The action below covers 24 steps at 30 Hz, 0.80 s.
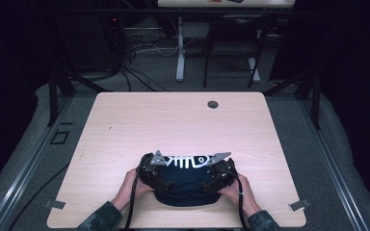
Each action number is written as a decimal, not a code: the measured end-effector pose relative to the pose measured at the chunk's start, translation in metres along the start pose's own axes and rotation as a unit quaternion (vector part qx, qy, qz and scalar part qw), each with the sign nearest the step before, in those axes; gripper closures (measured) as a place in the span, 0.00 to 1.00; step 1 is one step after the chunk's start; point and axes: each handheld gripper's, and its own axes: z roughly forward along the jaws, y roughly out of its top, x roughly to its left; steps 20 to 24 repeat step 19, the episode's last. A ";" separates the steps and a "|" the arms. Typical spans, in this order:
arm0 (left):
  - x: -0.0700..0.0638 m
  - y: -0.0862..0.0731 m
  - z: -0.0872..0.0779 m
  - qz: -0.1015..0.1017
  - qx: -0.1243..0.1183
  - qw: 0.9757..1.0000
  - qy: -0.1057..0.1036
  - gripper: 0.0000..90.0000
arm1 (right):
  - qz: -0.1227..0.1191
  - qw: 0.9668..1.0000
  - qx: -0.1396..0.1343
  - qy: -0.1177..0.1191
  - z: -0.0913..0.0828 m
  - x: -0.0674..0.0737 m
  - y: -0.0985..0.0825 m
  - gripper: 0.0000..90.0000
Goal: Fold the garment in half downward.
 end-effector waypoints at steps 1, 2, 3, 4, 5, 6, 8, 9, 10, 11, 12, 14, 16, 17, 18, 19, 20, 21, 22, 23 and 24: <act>0.000 0.000 -0.002 -0.001 -0.004 1.000 0.001 0.00 | -0.001 1.000 0.000 0.002 -0.001 -0.001 0.000 0.00; 0.001 0.000 -0.004 -0.001 -0.008 1.000 0.000 0.00 | 0.000 1.000 -0.006 0.002 -0.003 -0.001 0.000 0.00; 0.001 0.001 -0.006 -0.003 -0.011 1.000 -0.005 0.00 | 0.002 1.000 -0.010 0.002 -0.005 0.000 0.000 0.00; 0.001 0.001 -0.009 -0.006 -0.016 1.000 -0.003 0.00 | -0.001 1.000 -0.012 -0.001 -0.008 0.000 0.000 0.00; 0.002 0.001 -0.012 -0.006 -0.022 1.000 0.000 0.00 | 0.001 1.000 -0.020 -0.004 -0.010 0.000 0.000 0.00; 0.003 0.002 -0.016 -0.007 -0.027 1.000 0.004 0.00 | 0.002 1.000 -0.027 -0.007 -0.014 0.000 0.000 0.00; 0.006 0.001 -0.024 -0.013 -0.043 0.999 0.011 0.00 | 0.008 0.999 -0.041 -0.009 -0.021 -0.001 -0.001 0.00; 0.008 0.000 -0.028 -0.016 -0.047 0.999 0.017 0.00 | 0.011 0.999 -0.046 -0.009 -0.024 -0.001 -0.001 0.00; 0.010 -0.001 -0.031 -0.018 -0.051 0.998 0.022 0.00 | 0.013 0.998 -0.053 -0.013 -0.028 -0.002 -0.002 0.00; 0.012 -0.003 -0.034 -0.022 -0.054 0.998 0.029 0.00 | 0.013 0.998 -0.056 -0.017 -0.032 -0.003 -0.004 0.00; 0.015 -0.005 -0.037 -0.025 -0.056 0.998 0.035 0.00 | 0.016 0.998 -0.060 -0.021 -0.036 -0.004 -0.006 0.00; 0.021 -0.010 -0.042 -0.034 -0.056 0.997 0.044 0.00 | 0.021 0.997 -0.067 -0.027 -0.044 -0.008 -0.012 0.00; 0.027 -0.015 -0.047 -0.043 -0.061 0.996 0.051 0.00 | 0.026 0.996 -0.070 -0.041 -0.051 -0.012 -0.018 0.00; 0.030 -0.017 -0.049 -0.046 -0.063 0.995 0.057 0.00 | 0.030 0.996 -0.073 -0.049 -0.054 -0.015 -0.021 0.00; 0.032 -0.019 -0.051 -0.050 -0.064 0.995 0.062 0.00 | 0.034 0.995 -0.076 -0.055 -0.056 -0.018 -0.024 0.00; 0.035 -0.021 -0.052 -0.053 -0.064 0.994 0.067 0.00 | 0.041 0.995 -0.075 -0.059 -0.059 -0.021 -0.027 0.00; 0.035 -0.021 -0.052 -0.053 -0.064 0.994 0.067 0.00 | 0.041 0.995 -0.075 -0.059 -0.059 -0.021 -0.027 0.00; 0.035 -0.021 -0.052 -0.053 -0.064 0.994 0.067 0.00 | 0.041 0.995 -0.075 -0.059 -0.059 -0.021 -0.027 0.00; 0.035 -0.021 -0.052 -0.053 -0.064 0.994 0.067 0.00 | 0.041 0.995 -0.075 -0.059 -0.059 -0.021 -0.027 0.00; 0.035 -0.021 -0.052 -0.053 -0.064 0.994 0.067 0.00 | 0.041 0.995 -0.075 -0.059 -0.059 -0.021 -0.027 0.00; 0.035 -0.021 -0.052 -0.053 -0.064 0.994 0.067 0.00 | 0.041 0.995 -0.075 -0.059 -0.059 -0.021 -0.027 0.00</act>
